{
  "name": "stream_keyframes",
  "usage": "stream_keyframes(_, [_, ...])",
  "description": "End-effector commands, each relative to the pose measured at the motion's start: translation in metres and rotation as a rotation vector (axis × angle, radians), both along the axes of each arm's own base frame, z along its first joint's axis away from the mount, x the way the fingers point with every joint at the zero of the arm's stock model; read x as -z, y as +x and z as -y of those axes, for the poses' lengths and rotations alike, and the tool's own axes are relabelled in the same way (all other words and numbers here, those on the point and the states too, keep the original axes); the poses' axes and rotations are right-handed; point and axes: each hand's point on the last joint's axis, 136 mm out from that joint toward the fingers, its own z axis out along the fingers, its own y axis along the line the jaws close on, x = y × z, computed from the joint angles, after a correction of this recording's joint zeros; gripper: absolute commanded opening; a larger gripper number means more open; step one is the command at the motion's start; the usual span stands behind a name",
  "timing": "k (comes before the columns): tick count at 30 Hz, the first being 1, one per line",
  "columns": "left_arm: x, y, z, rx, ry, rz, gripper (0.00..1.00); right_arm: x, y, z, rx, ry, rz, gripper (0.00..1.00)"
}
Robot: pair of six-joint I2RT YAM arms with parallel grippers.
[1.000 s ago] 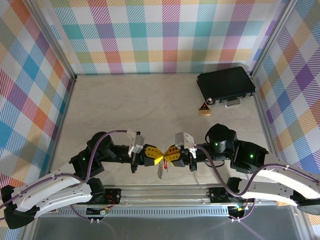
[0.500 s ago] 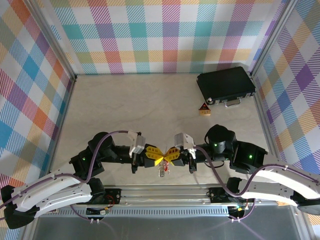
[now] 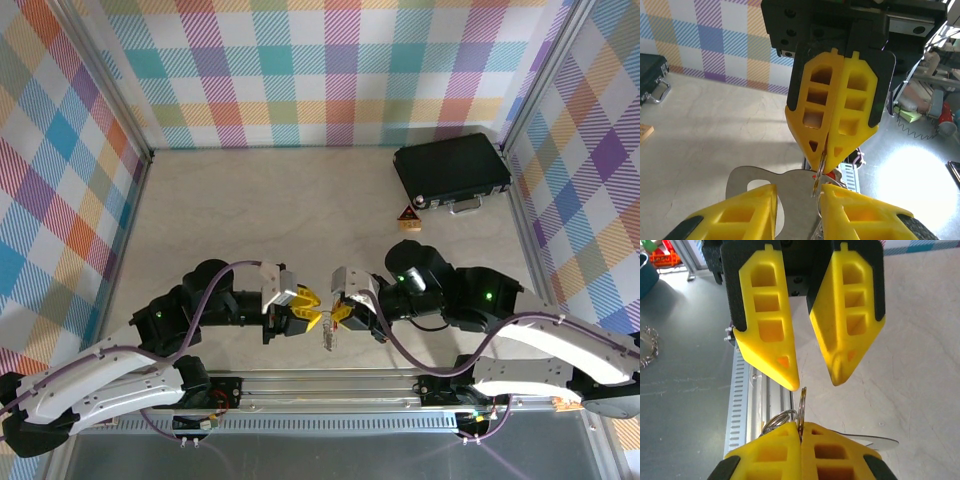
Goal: Put the keys on the keyring
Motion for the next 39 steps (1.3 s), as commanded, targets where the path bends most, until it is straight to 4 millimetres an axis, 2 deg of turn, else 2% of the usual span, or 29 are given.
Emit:
stream_keyframes(1, [-0.009, -0.004, 0.000, 0.024, 0.001, 0.022, 0.29, -0.007, -0.007, 0.002, -0.035, -0.009, 0.001, 0.00])
stream_keyframes(12, [-0.007, -0.010, 0.009, 0.088, 0.004, 0.007, 0.28, -0.010, -0.008, -0.003, -0.054, -0.003, -0.010, 0.00])
stream_keyframes(24, [-0.006, -0.011, 0.011, 0.104, 0.008, 0.006, 0.16, -0.017, -0.010, -0.005, -0.064, 0.028, -0.012, 0.00])
stream_keyframes(28, [-0.007, -0.012, 0.013, 0.111, 0.000, 0.009, 0.09, -0.018, -0.013, -0.008, -0.077, 0.043, -0.024, 0.00])
stream_keyframes(31, [-0.010, -0.013, 0.012, 0.117, -0.009, 0.014, 0.00, -0.017, -0.012, -0.009, -0.076, 0.044, -0.025, 0.00])
stream_keyframes(37, [-0.025, -0.015, 0.006, 0.103, -0.083, 0.039, 0.00, -0.016, -0.012, -0.010, -0.067, 0.049, -0.036, 0.00])
stream_keyframes(39, [-0.031, -0.017, 0.005, 0.106, -0.120, 0.046, 0.00, -0.017, -0.012, -0.009, -0.063, 0.058, -0.039, 0.08])
